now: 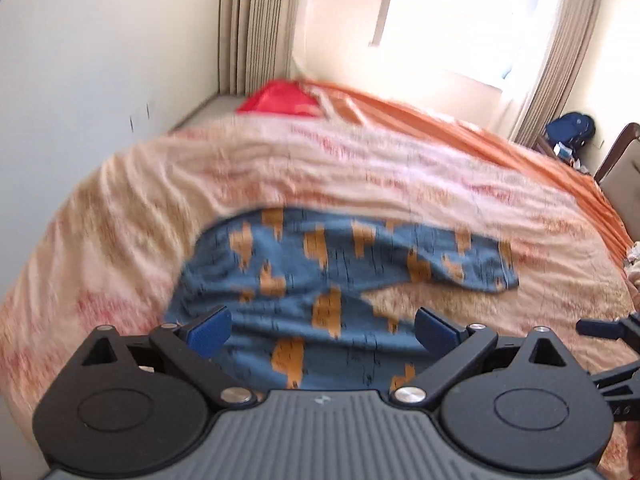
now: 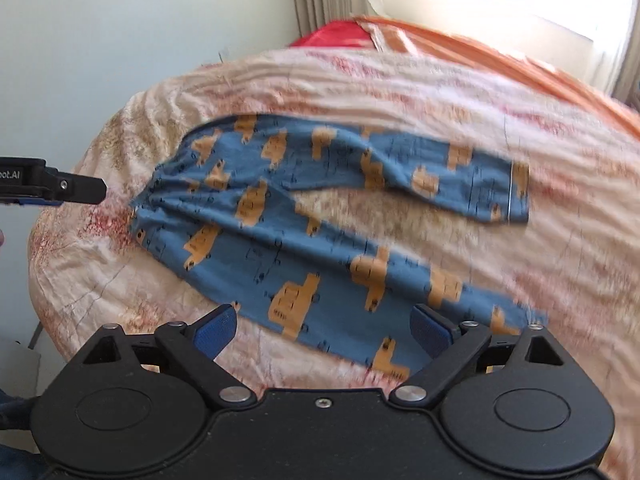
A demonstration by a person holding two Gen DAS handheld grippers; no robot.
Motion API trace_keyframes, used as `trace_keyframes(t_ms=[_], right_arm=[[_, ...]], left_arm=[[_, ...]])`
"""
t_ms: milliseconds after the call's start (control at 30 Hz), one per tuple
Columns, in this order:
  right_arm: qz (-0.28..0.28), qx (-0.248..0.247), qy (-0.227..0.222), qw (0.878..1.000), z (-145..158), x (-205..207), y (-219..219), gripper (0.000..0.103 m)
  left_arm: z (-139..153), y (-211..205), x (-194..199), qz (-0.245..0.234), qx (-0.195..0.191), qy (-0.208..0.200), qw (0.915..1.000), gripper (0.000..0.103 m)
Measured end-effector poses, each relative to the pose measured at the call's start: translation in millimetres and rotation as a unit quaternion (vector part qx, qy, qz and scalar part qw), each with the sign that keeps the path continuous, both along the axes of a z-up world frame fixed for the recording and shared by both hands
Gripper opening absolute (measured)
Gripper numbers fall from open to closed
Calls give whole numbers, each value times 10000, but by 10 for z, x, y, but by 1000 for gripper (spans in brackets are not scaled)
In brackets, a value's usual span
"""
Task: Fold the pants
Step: 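Lower both grippers onto the pants edges and close them on the fabric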
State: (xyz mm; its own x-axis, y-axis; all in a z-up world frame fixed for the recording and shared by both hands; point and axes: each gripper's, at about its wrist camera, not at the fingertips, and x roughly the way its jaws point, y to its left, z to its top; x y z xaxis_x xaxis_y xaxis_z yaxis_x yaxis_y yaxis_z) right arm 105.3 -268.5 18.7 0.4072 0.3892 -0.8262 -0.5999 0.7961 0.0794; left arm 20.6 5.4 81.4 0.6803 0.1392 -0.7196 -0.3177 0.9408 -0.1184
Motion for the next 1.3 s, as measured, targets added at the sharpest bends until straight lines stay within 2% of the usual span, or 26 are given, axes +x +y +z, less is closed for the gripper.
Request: trace_keyframes(t_ms=[67,100,133,167,233,267,333,400,467,567,667,833,900,1033,1100,1133,1200,1300], right_arm=[[223,396,-933,9946,435,87,31,102],[319,657,-1262,9893,579,107,19,103],[479,940,-1512,9829,703,219,9,103],[635,988,-1451,9824,709,345,46,103],[841,487,-630,9933,454,678,254,103],[790,420,-279,9956,280,817,287,102],[693,787,83,9945,17,1041,296,102],[935,1226,163,9879,-97,1243,414,102],[1387,1466,-45,9794,-189,1519,697,103],[1867,1079,-249,9762,-475,2092,1268,102],[2231,1021,-197,9692,-844,2688,1677,100],[2622,533,-165,9634,-1365,3327,2107,85],[2815,323,-153,9589,-1515,3417,2200,77],[3198,-96,101,9474,-1785,3526,2319,71],[3364,-251,192,9412,-1873,3550,2315,66],[3411,-330,231,9392,-1910,3566,2315,63],[3436,-365,312,9379,-1965,3606,2299,61],[3465,-415,428,9362,-2037,3650,2289,54]], left_arm=[[234,78,66,-77,213,-465,9987,103],[253,124,131,-137,299,-514,9981,103],[221,191,240,-194,332,-349,9986,103],[151,267,360,-202,290,-107,9993,103],[-50,453,543,-139,199,137,9996,103],[-207,568,635,-211,248,248,9992,103],[-509,805,894,-467,551,467,9963,103],[-869,1090,1194,-811,738,617,9921,103],[-1321,1412,1545,-1171,797,618,9880,103],[-1846,1807,1990,-1720,604,640,9812,101],[-2191,2022,2235,-2415,410,745,9667,91],[-2497,2208,2433,-2846,501,997,9521,76],[-2559,2307,2479,-2957,322,1140,9479,60],[-2595,2386,2505,-3143,29,1201,9417,46],[-2569,2401,2518,-3146,-95,1171,9419,29],[-2564,2411,2520,-3127,-130,1158,9427,25],[-2573,2414,2523,-3173,-161,1172,9409,8],[-2529,2381,2474,-3342,-48,1065,9365,4]])
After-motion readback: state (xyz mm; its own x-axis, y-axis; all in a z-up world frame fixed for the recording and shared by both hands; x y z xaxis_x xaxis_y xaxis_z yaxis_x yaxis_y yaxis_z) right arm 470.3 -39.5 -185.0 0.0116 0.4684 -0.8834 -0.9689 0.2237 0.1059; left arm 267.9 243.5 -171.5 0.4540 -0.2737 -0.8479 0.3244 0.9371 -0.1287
